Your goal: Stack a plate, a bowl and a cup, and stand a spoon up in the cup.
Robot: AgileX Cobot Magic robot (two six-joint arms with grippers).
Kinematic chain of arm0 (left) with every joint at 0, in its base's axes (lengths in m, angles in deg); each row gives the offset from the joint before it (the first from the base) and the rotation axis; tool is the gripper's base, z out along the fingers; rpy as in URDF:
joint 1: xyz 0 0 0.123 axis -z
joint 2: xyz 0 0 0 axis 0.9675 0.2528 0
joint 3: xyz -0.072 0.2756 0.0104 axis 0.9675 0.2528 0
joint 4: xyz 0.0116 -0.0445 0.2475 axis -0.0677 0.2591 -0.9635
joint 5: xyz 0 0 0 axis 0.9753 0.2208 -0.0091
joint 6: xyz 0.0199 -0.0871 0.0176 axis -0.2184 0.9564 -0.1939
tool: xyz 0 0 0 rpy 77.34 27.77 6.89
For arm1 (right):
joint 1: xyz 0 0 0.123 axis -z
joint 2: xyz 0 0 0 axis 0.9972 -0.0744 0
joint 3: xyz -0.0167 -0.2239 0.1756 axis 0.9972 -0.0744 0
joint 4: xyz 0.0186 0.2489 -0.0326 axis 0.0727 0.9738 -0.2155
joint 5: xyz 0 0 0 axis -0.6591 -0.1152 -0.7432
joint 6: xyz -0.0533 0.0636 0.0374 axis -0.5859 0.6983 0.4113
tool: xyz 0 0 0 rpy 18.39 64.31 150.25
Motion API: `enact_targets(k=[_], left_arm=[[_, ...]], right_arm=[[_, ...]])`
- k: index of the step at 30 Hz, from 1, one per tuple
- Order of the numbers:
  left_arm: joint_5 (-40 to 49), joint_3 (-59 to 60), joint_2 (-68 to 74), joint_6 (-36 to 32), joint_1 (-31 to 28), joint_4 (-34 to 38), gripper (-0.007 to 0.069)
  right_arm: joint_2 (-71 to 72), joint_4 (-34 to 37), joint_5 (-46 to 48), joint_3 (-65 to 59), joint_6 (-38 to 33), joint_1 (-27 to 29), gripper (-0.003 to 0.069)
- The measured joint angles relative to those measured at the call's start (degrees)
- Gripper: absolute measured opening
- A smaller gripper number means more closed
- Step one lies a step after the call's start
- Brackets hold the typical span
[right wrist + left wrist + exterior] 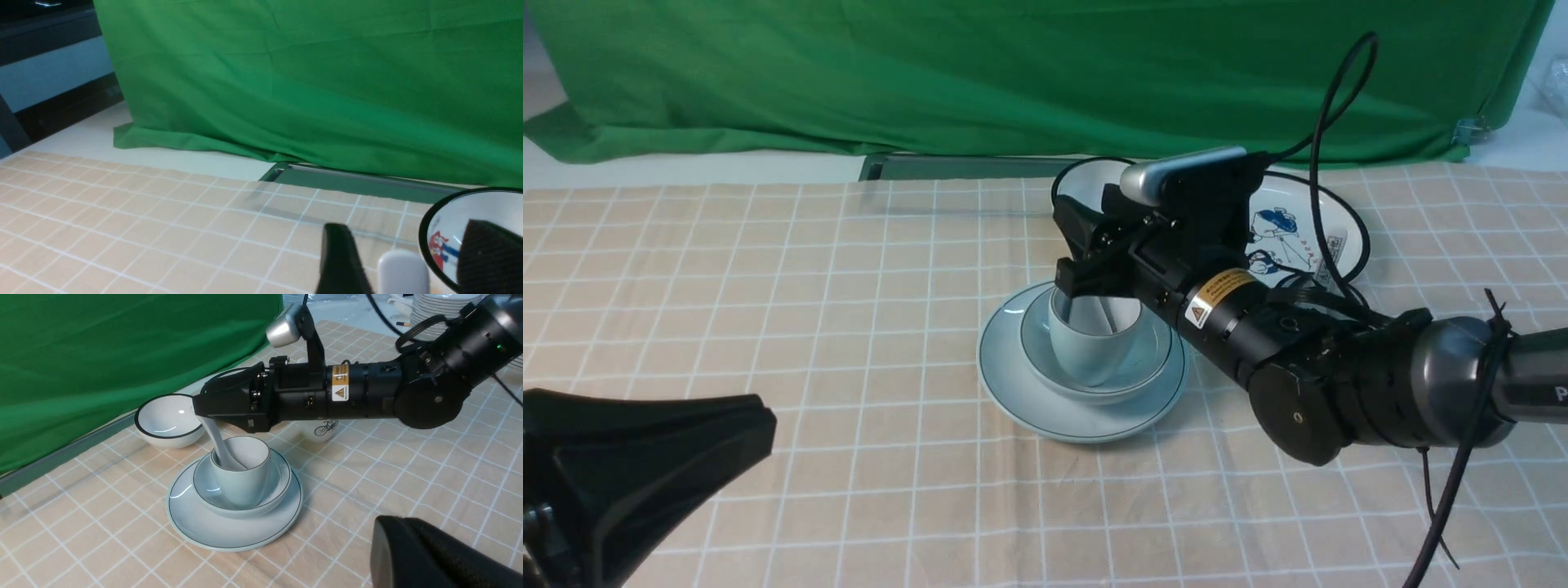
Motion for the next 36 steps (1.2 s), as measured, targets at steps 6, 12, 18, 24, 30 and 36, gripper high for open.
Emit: enact_targets(k=[6, 12, 18, 24, 30, 36], left_arm=[[-3.25, 0.49, -4.87, 0.00, 0.00, 1.55, 0.0003], [-10.04, 10.16, -17.53, 0.00, 0.00, 2.12, 0.0003], [-18.47, 18.99, -22.80, 0.00, 0.00, 1.24, 0.0003], [-20.17, 25.64, -23.16, 0.00, 0.00, 0.21, 0.0003], [-20.28, 29.19, -23.16, 0.00, 0.00, 0.19, 0.0003], [-20.31, 32.64, -23.16, 0.00, 0.00, 0.01, 0.0003]], right_arm=[[16.74, -3.93, 12.07, -6.33, 0.27, 0.00, 0.0395], [42.63, -5.81, 45.74, -13.53, 0.27, -0.54, 0.0170], [59.97, -5.69, 68.02, -20.06, 0.70, -0.54, 0.0032], [74.40, -5.63, 77.16, -24.45, 1.77, -0.54, 0.0028], [80.01, -5.63, 77.79, -24.66, 1.83, -0.54, 0.0037], [81.59, -6.67, 77.71, -25.17, 1.23, 0.40, 0.0052]])
